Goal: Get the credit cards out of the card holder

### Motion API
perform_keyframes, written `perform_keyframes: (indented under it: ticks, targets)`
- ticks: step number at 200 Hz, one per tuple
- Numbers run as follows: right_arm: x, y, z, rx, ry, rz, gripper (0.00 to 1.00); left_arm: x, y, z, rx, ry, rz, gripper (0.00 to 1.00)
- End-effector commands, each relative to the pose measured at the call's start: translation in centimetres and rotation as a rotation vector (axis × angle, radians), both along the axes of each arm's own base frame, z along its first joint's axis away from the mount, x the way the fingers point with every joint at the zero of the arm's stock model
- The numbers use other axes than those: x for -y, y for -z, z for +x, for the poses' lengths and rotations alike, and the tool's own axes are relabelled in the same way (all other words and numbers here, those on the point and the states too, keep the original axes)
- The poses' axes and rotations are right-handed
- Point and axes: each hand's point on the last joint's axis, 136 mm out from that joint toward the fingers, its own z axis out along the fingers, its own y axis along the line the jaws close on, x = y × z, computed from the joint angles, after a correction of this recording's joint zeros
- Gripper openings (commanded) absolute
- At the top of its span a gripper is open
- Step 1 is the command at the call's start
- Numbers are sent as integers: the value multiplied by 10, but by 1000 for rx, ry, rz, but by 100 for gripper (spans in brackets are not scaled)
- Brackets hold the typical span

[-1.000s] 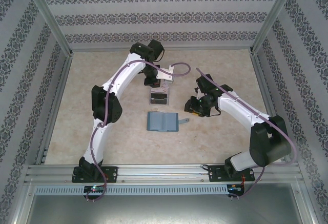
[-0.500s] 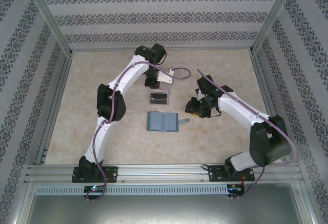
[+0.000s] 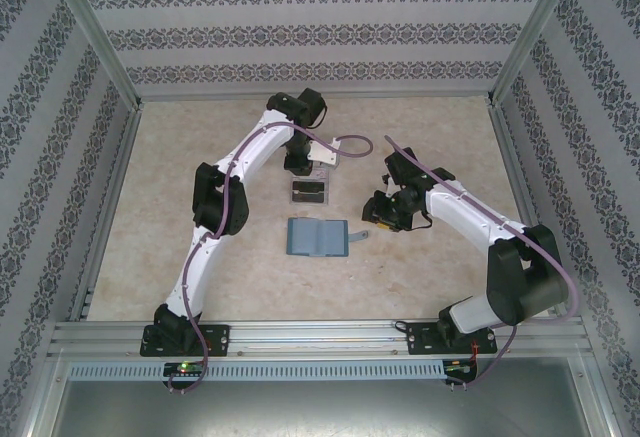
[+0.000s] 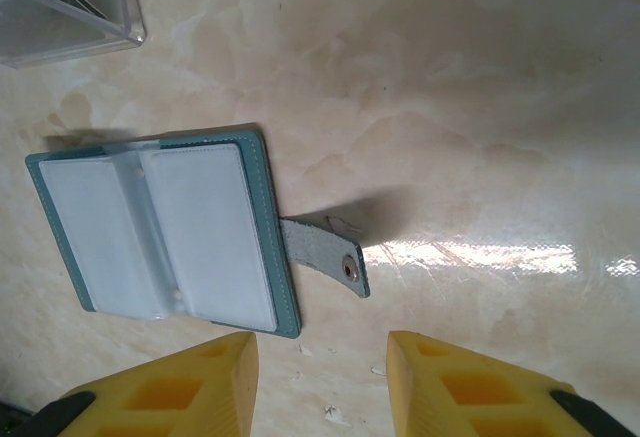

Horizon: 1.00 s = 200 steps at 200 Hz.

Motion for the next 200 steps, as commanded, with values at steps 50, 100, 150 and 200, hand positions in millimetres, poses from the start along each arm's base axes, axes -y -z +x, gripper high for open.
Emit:
perform_keyframes:
  ticks: [50, 100, 150, 200]
  targets:
    - [7, -5, 9, 42, -3, -28, 41, 4, -55, 20, 114, -115, -135, 47]
    - [32, -8, 33, 131, -24, -200, 98, -12, -59, 22, 150, -316, -208, 100]
    - [58, -9, 65, 224, -61, -313, 98, -46, -70, 23, 276, -623, -396, 100]
    - [108, -7, 105, 369, -106, -639, 97, -144, -54, 8, 556, -1049, -353, 100]
